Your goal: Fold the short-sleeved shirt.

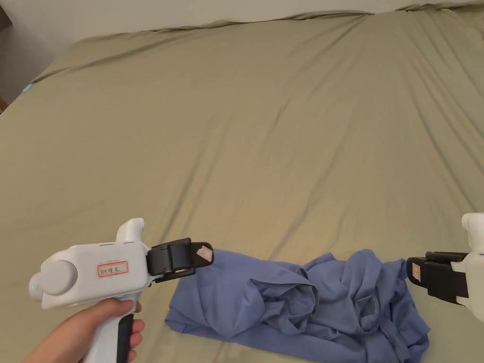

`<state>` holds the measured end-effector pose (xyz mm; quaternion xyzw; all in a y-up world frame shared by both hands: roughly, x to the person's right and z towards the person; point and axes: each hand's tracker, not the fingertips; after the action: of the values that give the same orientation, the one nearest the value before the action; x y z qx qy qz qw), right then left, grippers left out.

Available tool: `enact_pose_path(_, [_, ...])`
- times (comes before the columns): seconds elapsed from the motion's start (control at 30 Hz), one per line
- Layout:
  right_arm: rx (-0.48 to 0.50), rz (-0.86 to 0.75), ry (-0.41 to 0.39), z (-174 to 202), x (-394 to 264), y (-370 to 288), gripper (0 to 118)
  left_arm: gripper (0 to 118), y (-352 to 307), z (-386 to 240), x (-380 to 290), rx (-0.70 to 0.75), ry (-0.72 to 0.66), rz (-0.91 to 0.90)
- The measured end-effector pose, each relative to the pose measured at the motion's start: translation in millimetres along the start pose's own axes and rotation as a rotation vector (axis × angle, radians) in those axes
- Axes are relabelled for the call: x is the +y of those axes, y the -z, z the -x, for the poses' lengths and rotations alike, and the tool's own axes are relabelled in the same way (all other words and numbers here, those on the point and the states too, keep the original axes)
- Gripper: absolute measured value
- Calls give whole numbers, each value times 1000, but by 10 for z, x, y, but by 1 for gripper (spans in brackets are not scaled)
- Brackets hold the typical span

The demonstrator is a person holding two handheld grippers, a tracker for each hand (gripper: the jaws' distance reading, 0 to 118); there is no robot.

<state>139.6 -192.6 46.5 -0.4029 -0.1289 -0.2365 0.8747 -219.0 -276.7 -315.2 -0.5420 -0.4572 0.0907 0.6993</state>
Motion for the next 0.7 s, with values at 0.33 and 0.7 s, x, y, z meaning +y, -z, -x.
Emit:
enact_pose_path(0.33, [97,37,36,92,-40,80,2,97,486,399,57,-289,-106,103])
enact_pose_path(0.7, [40,40,2,169,64,30,2,13,-154,363,-159,-92,-224,-86])
